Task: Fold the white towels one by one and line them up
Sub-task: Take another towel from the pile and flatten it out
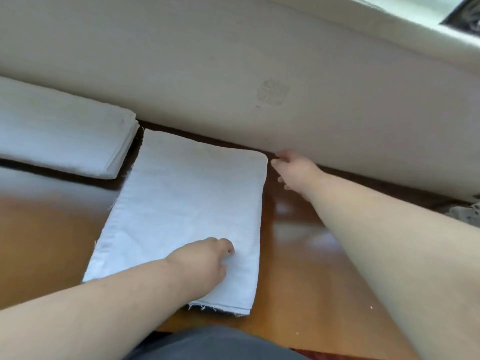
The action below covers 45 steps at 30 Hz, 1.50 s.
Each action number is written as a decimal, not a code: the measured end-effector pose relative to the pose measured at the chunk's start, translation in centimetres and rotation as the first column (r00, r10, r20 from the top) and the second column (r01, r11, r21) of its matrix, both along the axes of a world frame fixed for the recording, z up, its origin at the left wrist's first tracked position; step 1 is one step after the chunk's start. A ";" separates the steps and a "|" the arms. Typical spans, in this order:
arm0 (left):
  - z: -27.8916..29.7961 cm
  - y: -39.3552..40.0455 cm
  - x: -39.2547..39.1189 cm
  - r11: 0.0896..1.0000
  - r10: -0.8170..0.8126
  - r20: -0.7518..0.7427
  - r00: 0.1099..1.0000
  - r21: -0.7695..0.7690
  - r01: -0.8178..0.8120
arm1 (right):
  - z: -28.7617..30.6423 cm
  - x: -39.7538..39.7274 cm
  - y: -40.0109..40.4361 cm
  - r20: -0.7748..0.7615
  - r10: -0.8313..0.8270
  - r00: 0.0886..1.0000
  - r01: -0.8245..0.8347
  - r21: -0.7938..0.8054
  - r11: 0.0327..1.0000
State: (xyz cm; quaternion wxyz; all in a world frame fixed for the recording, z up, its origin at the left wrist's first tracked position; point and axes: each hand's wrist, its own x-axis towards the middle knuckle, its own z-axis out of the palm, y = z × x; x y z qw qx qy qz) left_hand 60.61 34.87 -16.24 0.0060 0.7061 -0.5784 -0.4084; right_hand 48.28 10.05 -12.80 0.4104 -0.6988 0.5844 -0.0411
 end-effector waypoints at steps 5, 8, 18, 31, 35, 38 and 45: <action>-0.8 2.4 -2.7 0.962 0.270 0.002 0.963 -0.052 -0.270 | -2.0 4.9 -4.7 0.121 0.097 0.988 -0.121 0.211 0.970; -1.1 3.9 -4.4 0.946 0.314 0.113 0.943 -0.116 -0.301 | -4.4 4.6 -5.1 0.155 0.258 0.954 -0.290 0.246 0.925; -1.3 4.0 -9.3 0.996 0.027 0.517 0.856 0.063 -0.070 | -5.7 -9.9 -5.3 0.053 0.151 0.987 -0.159 0.239 0.958; -1.1 5.1 -5.8 0.959 -0.280 0.707 0.650 0.242 0.150 | -6.3 -24.0 10.8 0.077 -0.154 0.985 0.096 0.498 0.862; -0.2 6.6 -3.5 0.967 -0.206 0.718 0.665 0.255 0.025 | -6.0 -23.6 16.2 0.085 -0.065 0.994 0.012 0.514 0.858; 0.2 7.2 -2.9 0.982 0.070 0.537 0.841 0.110 -0.151 | -5.3 -22.8 17.6 0.076 -0.042 0.996 0.008 0.399 0.917; -1.8 7.7 -0.2 0.613 0.768 0.271 0.580 -0.054 -0.788 | -7.1 -21.6 20.3 0.155 -0.199 0.968 0.178 0.140 0.974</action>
